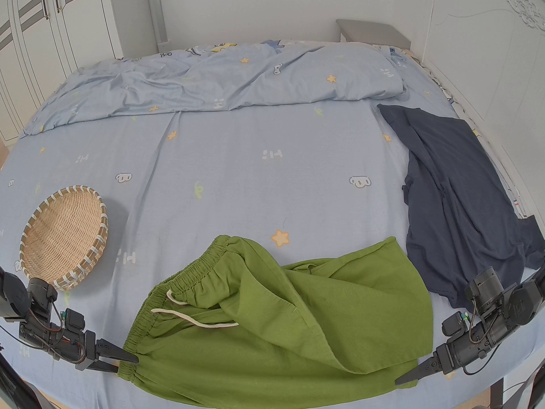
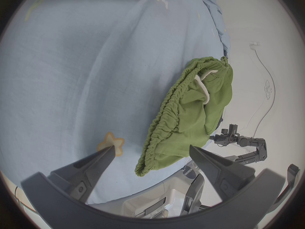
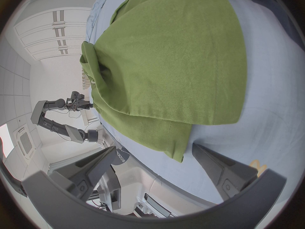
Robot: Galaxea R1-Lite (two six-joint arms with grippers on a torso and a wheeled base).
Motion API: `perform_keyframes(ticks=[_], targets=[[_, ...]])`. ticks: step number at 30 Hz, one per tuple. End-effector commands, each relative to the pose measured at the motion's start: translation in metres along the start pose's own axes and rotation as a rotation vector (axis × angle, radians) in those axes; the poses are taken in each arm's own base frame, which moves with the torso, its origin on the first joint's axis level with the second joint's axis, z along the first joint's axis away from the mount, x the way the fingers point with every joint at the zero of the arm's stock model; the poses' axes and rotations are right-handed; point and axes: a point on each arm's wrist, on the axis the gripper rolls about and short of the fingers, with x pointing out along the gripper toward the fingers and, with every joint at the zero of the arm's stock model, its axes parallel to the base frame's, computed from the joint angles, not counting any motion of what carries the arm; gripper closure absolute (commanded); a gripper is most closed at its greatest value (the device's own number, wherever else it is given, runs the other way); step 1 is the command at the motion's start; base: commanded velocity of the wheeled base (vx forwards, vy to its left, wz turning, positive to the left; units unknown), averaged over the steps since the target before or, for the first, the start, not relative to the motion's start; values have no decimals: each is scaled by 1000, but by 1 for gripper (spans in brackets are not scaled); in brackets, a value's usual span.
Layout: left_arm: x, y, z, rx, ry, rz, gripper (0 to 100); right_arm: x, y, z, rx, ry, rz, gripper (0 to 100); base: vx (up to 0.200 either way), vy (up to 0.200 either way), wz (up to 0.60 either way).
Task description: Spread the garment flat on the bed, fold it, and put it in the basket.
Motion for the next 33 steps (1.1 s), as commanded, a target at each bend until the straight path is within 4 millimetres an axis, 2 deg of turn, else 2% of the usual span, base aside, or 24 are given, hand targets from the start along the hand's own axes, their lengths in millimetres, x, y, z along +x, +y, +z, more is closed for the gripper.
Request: perform_keyframes(ticks=[1, 3, 4, 7, 9, 12, 15, 16, 18, 19, 20, 24, 25, 26, 27, 28, 30, 33], targets=[[-3, -1, 1, 1, -17, -2, 0, -1, -1, -3, 4, -3, 2, 0, 0, 0, 0], [-4, -2, 1, 1, -19, -1, 0, -1, 0, -3, 3, -4, 2, 0, 0, 0, 0], [-20, -18, -2, 69, -99, 11, 0, -11, 5, -5, -24, -50, -2, 0, 0, 0, 0], [-40, -40, -10, 119, -163, 24, 0, -40, 18, -9, -56, -193, -23, 0, 0, 0, 0], [-52, -54, -12, 145, -192, 28, 0, -50, 24, -11, -61, -226, -35, 0, 0, 0, 0], [-74, -85, -15, 232, -239, 40, 0, -71, 40, -15, -75, -255, -63, 0, 0, 0, 0], [-86, -115, -8, 349, -262, 37, 0, -88, 58, -22, -119, -298, -63, 0, 0, 0, 0], [-86, -115, -8, 349, -262, 37, 0, -88, 58, -22, -119, -298, -63, 0, 0, 0, 0], [-89, -141, 3, 466, -271, 55, 0, -105, 74, -23, -182, -357, -63, 0, 0, 0, 0], [-89, -141, 3, 466, -271, 55, 0, -105, 74, -23, -182, -357, -63, 0, 0, 0, 0], [-84, -156, 16, 544, -260, 37, 0, -115, 85, -16, -223, -396, -61, 0, 0, 0, 0], [-58, -172, 56, 640, -228, -14, 0, -137, 104, 2, -296, -489, -92, 0, 0, 0, 0], [-55, -173, 59, 644, -226, -17, 0, -138, 105, 3, -300, -496, -95, 0, 0, 0, 0], [-37, -175, 78, 668, -203, -30, 0, -144, 110, 10, -321, -522, -101, 0, 0, 0, 0], [-34, -175, 81, 672, -201, -33, 0, -145, 110, 11, -322, -523, -101, 0, 0, 0, 0], [-16, -175, 94, 681, -171, -48, 0, -147, 112, 15, -332, -533, -100, 0, 0, 0, 0], [11, -172, 107, 684, -118, -63, 0, -147, 114, 16, -343, -533, -95, 0, 0, 0, 0], [46, -161, 133, 684, -93, -80, 0, -138, 117, 13, -368, -494, -77, 0, 0, 0, 0]])
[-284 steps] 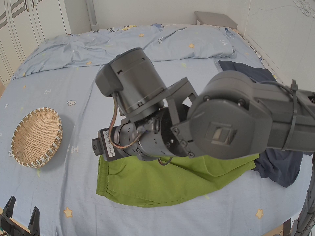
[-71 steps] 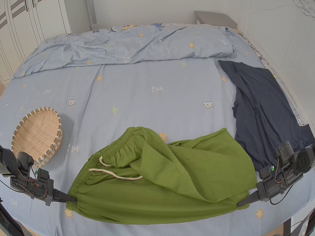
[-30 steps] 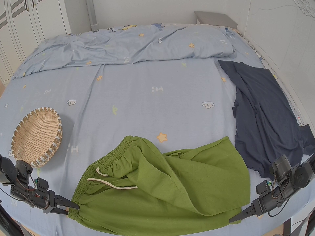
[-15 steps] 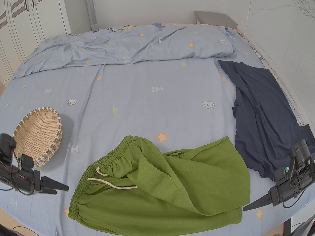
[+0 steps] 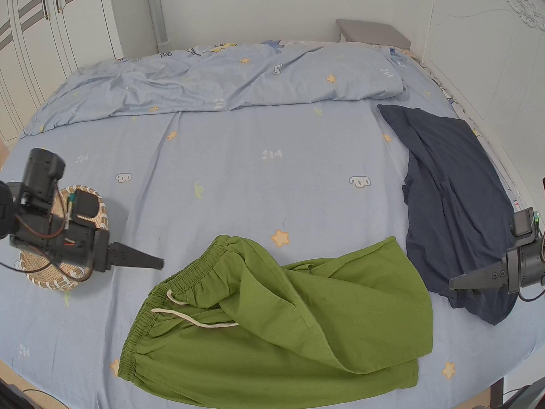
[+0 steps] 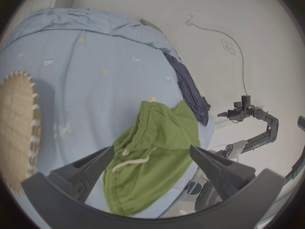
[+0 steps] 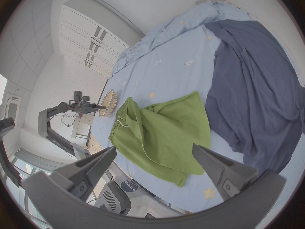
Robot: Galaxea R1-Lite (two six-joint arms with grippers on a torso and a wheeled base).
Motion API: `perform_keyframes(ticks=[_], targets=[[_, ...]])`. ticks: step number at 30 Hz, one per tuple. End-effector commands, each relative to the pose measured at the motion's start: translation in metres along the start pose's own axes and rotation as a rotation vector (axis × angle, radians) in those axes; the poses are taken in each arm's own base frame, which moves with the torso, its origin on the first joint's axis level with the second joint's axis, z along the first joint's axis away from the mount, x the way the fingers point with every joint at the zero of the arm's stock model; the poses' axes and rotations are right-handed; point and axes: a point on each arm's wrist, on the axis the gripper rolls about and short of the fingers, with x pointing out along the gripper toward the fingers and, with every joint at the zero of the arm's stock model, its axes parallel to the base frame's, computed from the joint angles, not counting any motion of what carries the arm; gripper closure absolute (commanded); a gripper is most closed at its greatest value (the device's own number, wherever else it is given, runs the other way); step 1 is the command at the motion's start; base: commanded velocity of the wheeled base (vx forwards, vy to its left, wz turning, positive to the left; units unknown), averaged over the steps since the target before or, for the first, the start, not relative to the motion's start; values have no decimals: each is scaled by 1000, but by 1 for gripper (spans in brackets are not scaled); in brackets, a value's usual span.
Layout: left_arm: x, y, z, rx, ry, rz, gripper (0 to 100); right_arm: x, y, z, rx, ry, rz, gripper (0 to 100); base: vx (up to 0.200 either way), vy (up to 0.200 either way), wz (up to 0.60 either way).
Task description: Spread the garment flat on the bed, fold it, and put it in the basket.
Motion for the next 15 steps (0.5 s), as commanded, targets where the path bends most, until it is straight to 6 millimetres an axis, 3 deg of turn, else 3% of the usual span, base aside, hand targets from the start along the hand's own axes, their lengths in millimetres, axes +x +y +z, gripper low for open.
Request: perform_keyframes(ticks=[1, 6, 8, 10, 15], targets=[[103, 43, 25, 22, 96, -93, 0, -2, 16, 9, -80, -20, 33, 0, 0, 0, 0], [116, 50, 46, 55, 48, -155, 0, 3, 19, 4, -101, -13, 51, 0, 0, 0, 0], [119, 50, 47, 60, 45, -171, 0, 4, 19, 3, -104, -12, 52, 0, 0, 0, 0], [137, 50, 52, 57, 57, -194, 0, 5, 18, 2, -107, -16, 52, 0, 0, 0, 0], [148, 54, 54, 44, 63, -197, 0, 8, 16, 1, -116, -34, 48, 0, 0, 0, 0]])
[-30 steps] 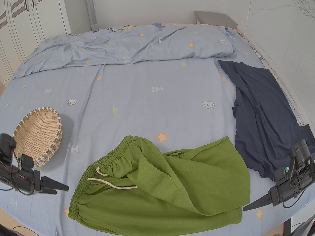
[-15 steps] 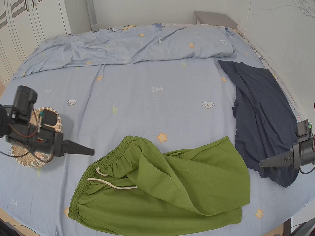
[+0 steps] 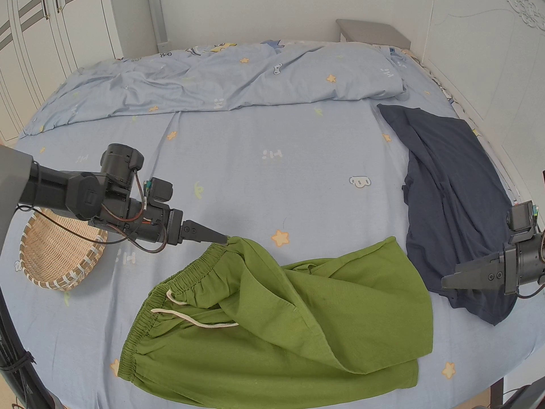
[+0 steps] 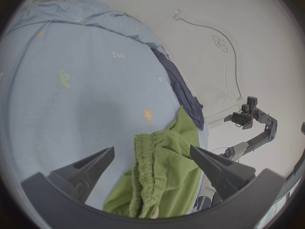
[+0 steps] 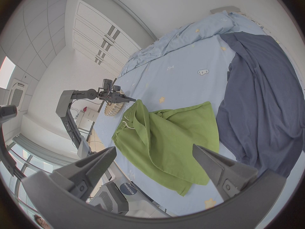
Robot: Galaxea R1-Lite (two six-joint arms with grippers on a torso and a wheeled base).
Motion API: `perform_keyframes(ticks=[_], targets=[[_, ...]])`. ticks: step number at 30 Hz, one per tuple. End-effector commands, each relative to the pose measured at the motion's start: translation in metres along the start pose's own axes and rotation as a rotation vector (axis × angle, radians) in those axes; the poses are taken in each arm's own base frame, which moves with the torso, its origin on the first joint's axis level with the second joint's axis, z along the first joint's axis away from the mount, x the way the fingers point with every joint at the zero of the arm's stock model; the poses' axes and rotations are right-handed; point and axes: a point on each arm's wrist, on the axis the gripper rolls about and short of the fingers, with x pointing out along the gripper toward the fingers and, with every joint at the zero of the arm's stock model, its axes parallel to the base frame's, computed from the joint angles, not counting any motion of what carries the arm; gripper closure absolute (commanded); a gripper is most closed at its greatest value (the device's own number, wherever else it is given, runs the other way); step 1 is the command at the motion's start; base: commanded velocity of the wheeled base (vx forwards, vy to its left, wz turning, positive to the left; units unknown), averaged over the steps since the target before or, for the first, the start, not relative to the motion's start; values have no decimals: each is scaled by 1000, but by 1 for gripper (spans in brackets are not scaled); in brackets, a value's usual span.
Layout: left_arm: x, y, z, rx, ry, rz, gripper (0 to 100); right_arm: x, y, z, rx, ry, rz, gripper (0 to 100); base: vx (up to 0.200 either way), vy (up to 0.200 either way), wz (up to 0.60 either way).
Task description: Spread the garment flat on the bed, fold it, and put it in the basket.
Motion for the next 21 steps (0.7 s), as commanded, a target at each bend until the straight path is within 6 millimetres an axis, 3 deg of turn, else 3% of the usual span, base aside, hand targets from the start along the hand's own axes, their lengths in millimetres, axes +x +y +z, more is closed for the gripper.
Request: perform_keyframes(ticks=[1, 10, 11, 21], targets=[[26, 18, -5, -33, 43, -16, 0, 3, -1, -4, -2, 7, 3, 0, 0, 0, 0], [33, 16, -6, -31, 56, -31, 0, 4, -2, -5, -1, 4, 3, 0, 0, 0, 0], [32, 15, -6, -31, 56, -31, 100, 4, -2, -4, 1, 3, 2, 0, 0, 0, 0], [34, 17, -12, -42, 71, -36, 100, 4, -4, -4, 8, 3, -4, 0, 0, 0, 0]])
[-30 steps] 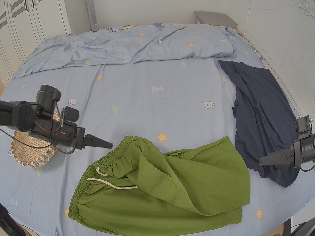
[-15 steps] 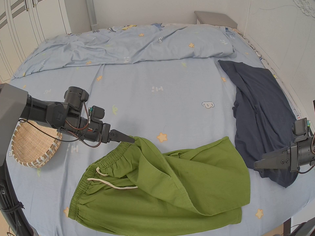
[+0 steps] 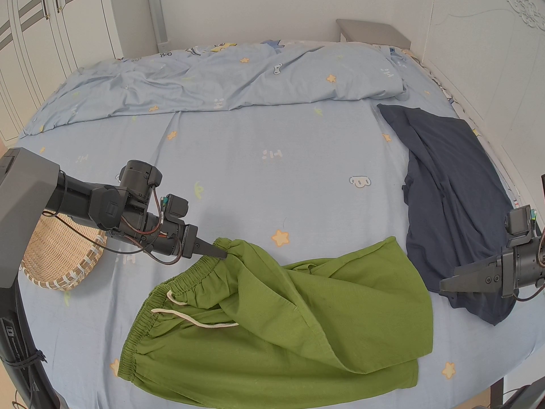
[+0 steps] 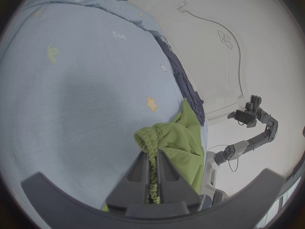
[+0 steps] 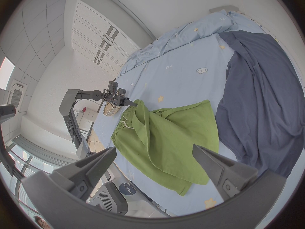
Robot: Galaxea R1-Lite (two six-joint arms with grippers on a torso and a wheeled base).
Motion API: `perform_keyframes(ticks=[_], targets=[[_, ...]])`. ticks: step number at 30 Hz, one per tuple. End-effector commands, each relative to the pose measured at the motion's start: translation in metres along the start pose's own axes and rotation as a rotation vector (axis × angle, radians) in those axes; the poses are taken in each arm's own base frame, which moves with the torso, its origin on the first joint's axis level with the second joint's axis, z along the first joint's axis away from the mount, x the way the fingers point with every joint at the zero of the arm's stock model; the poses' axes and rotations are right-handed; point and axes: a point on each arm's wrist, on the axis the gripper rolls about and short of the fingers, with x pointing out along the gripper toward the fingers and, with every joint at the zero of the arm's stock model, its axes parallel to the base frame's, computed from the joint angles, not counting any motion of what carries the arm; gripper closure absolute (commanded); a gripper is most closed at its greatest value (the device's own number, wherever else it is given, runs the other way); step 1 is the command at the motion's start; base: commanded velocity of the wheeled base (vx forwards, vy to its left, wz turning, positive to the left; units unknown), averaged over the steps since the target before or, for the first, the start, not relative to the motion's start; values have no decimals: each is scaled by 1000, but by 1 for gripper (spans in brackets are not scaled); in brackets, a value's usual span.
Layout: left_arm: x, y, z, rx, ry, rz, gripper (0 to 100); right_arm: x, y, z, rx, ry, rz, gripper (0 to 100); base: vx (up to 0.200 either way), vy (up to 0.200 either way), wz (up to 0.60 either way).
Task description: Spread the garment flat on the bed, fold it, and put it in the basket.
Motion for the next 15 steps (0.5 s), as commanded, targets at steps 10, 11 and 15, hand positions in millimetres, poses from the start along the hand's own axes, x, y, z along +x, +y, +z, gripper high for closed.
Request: perform_keyframes(ticks=[10, 11, 15], targets=[[-43, -13, 7, 12, -86, 27, 100, 0, -1, 2, 10, -3, -5, 0, 0, 0, 0], [-67, -18, 10, 20, -138, 42, 100, 0, -1, 2, 15, -4, -6, 0, 0, 0, 0], [-88, -16, 11, 16, -183, 78, 100, 0, -1, 3, 15, -4, -15, 0, 0, 0, 0]])
